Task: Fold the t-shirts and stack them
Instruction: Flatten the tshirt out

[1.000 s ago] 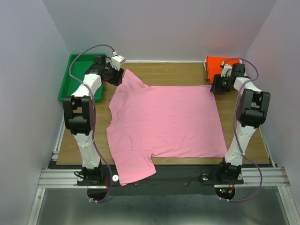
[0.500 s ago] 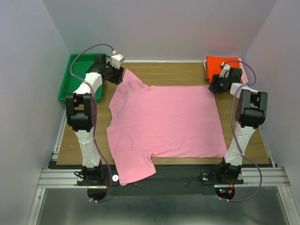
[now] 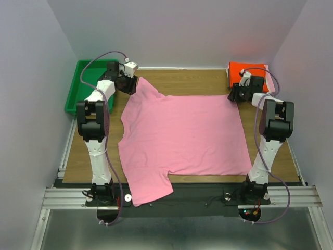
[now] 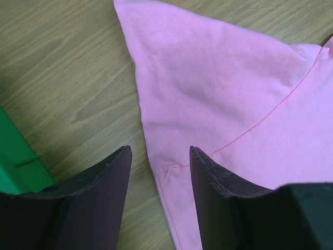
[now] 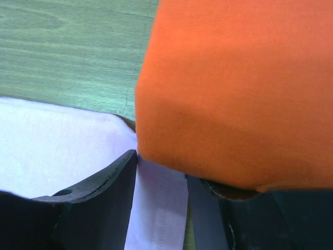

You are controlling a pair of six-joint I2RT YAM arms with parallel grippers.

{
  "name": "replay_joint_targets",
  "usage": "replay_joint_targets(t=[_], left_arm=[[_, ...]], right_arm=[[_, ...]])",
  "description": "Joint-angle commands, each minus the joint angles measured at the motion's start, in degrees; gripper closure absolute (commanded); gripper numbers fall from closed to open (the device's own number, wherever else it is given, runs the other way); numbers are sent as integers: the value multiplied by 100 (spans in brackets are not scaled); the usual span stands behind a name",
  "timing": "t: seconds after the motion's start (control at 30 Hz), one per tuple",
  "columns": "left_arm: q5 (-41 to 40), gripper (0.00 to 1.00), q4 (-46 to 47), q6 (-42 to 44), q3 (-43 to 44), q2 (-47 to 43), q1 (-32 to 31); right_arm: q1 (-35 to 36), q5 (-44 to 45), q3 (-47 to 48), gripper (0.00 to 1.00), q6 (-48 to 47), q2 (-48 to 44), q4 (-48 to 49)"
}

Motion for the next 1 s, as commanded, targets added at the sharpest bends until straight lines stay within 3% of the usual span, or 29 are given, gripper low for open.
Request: replay_joint_targets(t=[0.0, 0.07, 0.37, 0.5, 0.6, 0.87, 0.97], left_arm=[[17, 40, 4, -105, 347, -32, 39], [-44, 40, 4, -105, 391, 21, 39], [-150, 38, -374, -79, 1287, 741, 57], [-212, 38, -400, -105, 1525, 979, 57], [-282, 38, -461, -96, 1657, 1163, 48], [-247, 39, -506, 9, 1569, 1375, -22], [-151, 43, -444, -26, 1639, 1454, -40]], right_arm=[[80, -71, -23, 56, -7, -70, 260], [80, 17, -14, 62, 11, -87, 278], [80, 149, -5, 63, 20, -263, 304], [71, 114, 12, 89, -15, -272, 295], [80, 79, 12, 99, 11, -298, 287], [89, -62, -67, 100, 46, -439, 287], [89, -115, -84, 99, 64, -492, 295]])
